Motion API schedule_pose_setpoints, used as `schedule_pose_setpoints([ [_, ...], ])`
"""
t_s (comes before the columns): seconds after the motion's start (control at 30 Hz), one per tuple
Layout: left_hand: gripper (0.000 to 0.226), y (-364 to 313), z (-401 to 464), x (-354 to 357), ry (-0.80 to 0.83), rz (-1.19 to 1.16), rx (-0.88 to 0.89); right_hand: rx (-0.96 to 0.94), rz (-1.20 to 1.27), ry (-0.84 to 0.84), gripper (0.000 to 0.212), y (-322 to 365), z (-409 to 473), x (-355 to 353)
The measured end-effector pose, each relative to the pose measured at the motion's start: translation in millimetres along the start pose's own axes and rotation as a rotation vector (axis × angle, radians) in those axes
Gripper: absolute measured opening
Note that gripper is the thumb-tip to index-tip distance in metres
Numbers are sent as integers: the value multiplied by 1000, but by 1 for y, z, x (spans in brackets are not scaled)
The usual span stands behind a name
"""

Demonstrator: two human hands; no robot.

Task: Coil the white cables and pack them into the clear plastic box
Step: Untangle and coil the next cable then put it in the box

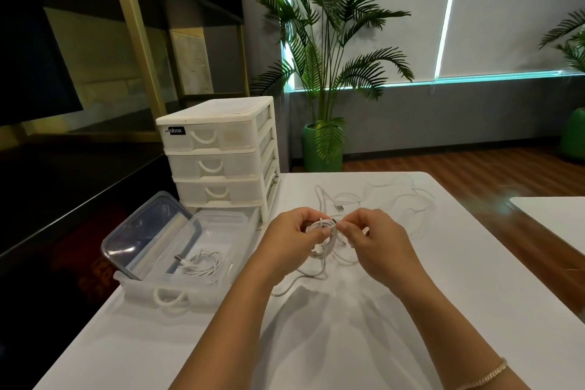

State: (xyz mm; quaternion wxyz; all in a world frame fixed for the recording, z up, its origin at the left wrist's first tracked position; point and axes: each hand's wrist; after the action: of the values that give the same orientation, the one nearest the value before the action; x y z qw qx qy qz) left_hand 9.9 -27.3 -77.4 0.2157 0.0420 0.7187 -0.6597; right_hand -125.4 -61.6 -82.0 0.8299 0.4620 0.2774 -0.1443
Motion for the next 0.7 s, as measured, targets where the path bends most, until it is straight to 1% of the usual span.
schedule_pose_setpoints([
  [0.1,8,-1,-2,0,59,-61,-28,-80,-88,-46,16,0,1,1],
  [0.3,12,0,-3,-2,133,-169,-50,-151,-55,-66,18,3,-1,-1],
  [0.5,12,-1,-4,1,118,-238,0,-101,77,-34,16,3,-1,-4],
  [0.7,10,-2,-2,1,90,-322,0,-25,217,-15,15,3,-1,-4],
])
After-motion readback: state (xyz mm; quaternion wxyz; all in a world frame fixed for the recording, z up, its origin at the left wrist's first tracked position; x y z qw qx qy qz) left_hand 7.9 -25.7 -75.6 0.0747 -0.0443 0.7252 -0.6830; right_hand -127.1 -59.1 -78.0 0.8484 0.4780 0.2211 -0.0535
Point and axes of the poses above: each hand's wrist, its own z-axis towards the middle knuckle, its own x-axis out of the palm, y = z × x, and after that the axes turned 9 degrees about -x, right-handed
